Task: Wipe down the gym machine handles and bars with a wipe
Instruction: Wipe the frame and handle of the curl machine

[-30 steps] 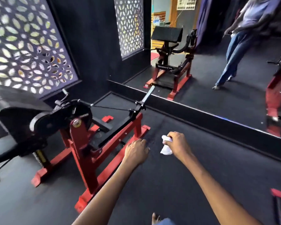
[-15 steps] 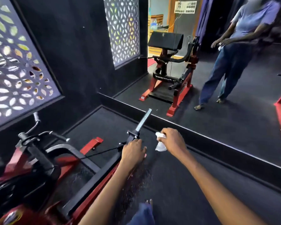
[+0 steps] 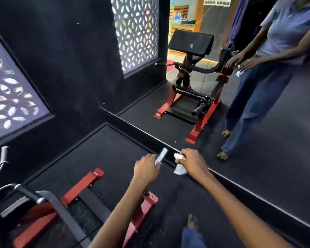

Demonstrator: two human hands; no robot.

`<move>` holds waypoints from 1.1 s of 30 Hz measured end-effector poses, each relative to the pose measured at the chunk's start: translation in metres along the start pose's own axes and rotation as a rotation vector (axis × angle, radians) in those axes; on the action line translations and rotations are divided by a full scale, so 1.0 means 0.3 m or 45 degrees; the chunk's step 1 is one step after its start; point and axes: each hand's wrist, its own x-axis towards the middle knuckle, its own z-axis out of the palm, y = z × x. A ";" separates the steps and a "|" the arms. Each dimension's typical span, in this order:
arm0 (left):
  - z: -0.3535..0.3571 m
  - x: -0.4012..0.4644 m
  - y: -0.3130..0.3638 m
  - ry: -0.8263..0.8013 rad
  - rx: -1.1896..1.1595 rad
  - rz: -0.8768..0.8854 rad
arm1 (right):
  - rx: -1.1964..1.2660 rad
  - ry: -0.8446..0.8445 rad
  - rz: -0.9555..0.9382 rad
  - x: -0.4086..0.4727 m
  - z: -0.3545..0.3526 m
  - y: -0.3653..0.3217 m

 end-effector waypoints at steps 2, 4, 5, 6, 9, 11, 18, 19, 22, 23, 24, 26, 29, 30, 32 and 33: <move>-0.001 0.126 0.003 0.012 -0.023 -0.058 | -0.030 -0.049 -0.066 0.164 -0.005 0.016; 0.002 0.250 0.011 0.022 -0.043 -0.141 | -0.041 -0.091 -0.140 0.341 -0.015 0.031; 0.005 0.310 0.014 0.025 -0.046 -0.188 | -0.044 -0.112 -0.173 0.428 -0.022 0.037; 0.004 0.359 0.016 0.029 -0.047 -0.228 | -0.049 -0.129 -0.202 0.498 -0.031 0.038; -0.008 0.531 0.045 0.031 -0.078 -0.373 | -0.097 -0.219 -0.300 0.726 -0.068 0.048; -0.024 0.631 0.062 0.058 -0.112 -0.449 | -0.135 -0.277 -0.368 0.856 -0.077 0.045; -0.077 0.912 0.011 0.150 -0.149 -0.722 | -0.065 -0.492 -0.578 1.237 -0.005 -0.059; -0.086 0.942 -0.011 0.168 -0.159 -0.756 | -0.056 -0.523 -0.614 1.278 0.015 -0.085; -0.107 1.012 -0.085 0.221 -0.187 -0.857 | -0.047 -0.589 -0.709 1.387 0.070 -0.160; -0.109 1.033 -0.112 0.234 -0.198 -0.893 | -0.048 -0.614 -0.738 1.423 0.093 -0.183; -0.115 1.053 -0.140 0.247 -0.206 -0.928 | -0.054 -0.642 -0.764 1.457 0.114 -0.209; -0.134 1.084 -0.189 0.261 -0.226 -0.998 | -0.084 -0.705 -0.798 1.509 0.148 -0.263; -0.165 1.125 -0.261 0.336 -0.260 -1.122 | -0.152 -0.766 -0.940 1.588 0.200 -0.370; -0.176 1.135 -0.281 0.360 -0.262 -1.157 | -0.175 -0.771 -0.996 1.612 0.218 -0.410; -0.196 1.145 -0.310 0.393 -0.273 -1.215 | -0.189 -0.776 -1.082 1.646 0.248 -0.487; -0.200 1.142 -0.321 0.405 -0.288 -1.252 | -0.183 -0.799 -1.107 1.655 0.266 -0.520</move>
